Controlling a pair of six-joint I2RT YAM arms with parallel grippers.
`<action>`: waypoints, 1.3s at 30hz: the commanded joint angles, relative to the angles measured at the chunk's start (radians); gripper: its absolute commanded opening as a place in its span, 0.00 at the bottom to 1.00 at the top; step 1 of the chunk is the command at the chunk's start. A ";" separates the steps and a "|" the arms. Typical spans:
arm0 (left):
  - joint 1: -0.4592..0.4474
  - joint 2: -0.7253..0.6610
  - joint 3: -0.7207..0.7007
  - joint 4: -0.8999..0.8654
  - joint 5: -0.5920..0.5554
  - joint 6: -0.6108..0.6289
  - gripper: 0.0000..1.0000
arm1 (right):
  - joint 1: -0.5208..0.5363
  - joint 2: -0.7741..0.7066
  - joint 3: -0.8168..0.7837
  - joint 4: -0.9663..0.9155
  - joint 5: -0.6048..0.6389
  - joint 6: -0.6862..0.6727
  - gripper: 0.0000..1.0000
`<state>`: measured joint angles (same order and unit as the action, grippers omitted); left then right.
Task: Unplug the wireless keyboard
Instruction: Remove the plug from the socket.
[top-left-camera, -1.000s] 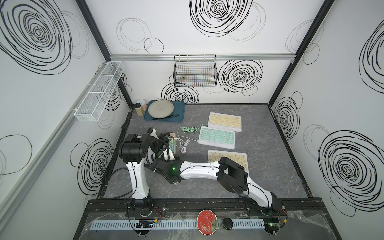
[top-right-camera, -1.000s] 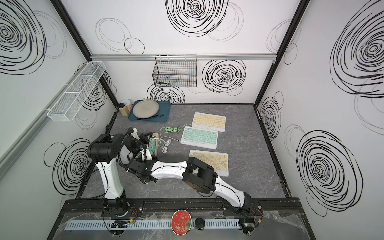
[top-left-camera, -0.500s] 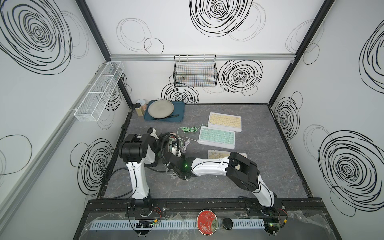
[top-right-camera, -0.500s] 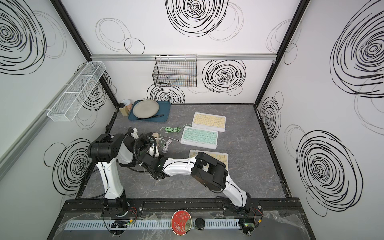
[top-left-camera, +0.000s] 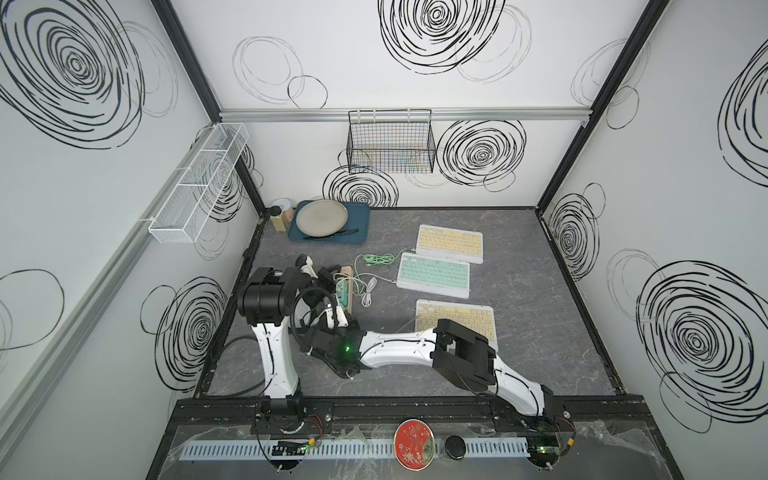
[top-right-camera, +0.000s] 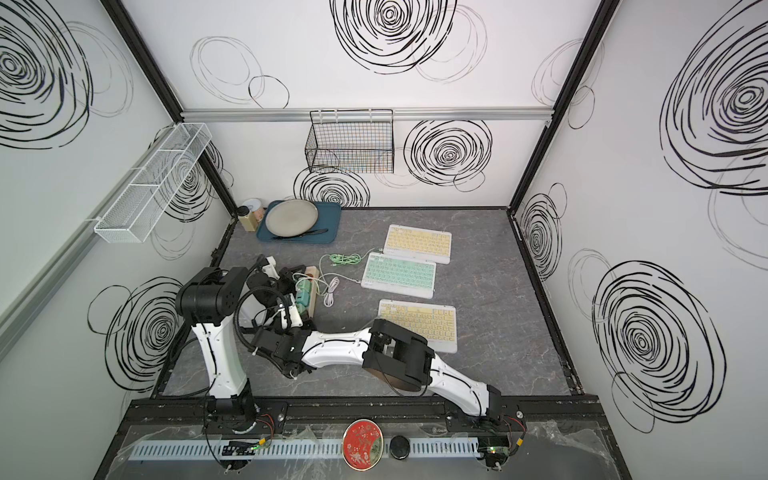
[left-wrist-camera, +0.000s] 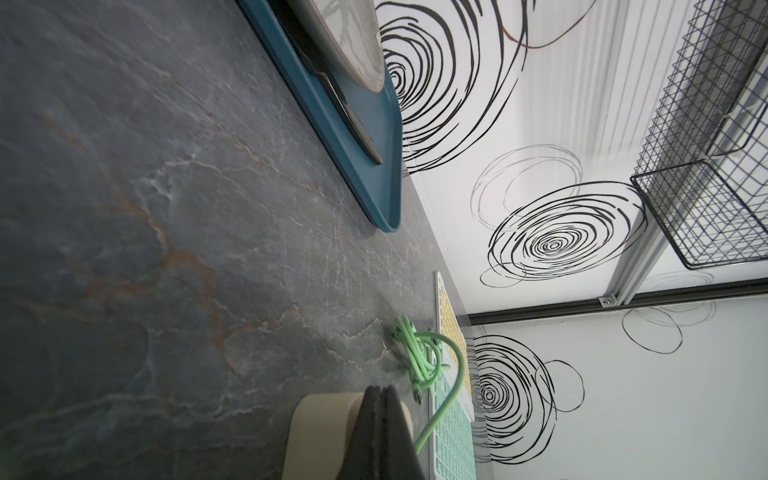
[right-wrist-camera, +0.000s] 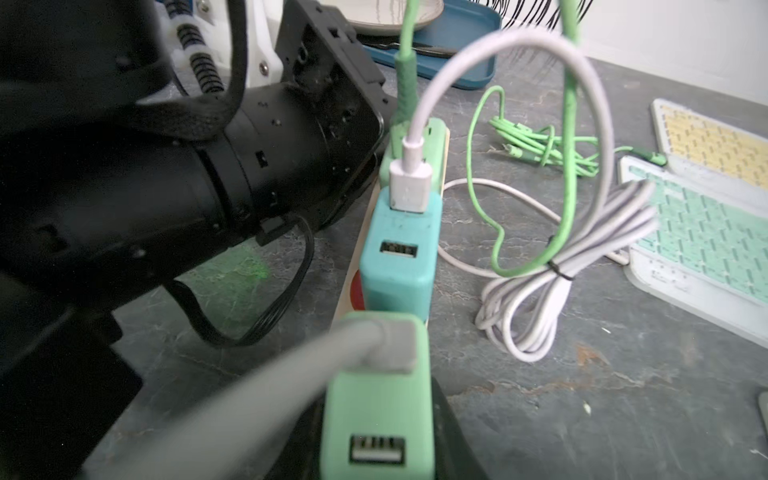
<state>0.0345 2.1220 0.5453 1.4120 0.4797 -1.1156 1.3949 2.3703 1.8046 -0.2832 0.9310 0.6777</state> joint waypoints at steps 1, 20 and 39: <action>-0.025 0.071 -0.039 -0.194 0.042 -0.001 0.00 | 0.025 -0.043 0.009 0.098 0.075 -0.057 0.00; -0.024 0.074 -0.038 -0.189 0.045 -0.004 0.00 | -0.007 -0.111 -0.057 0.168 -0.170 -0.013 0.00; -0.024 0.076 -0.038 -0.186 0.048 -0.007 0.00 | -0.084 -0.233 -0.287 0.435 -0.460 0.070 0.00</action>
<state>0.0357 2.1273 0.5453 1.4220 0.4774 -1.1275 1.2781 2.1506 1.4239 0.1085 0.5293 0.7513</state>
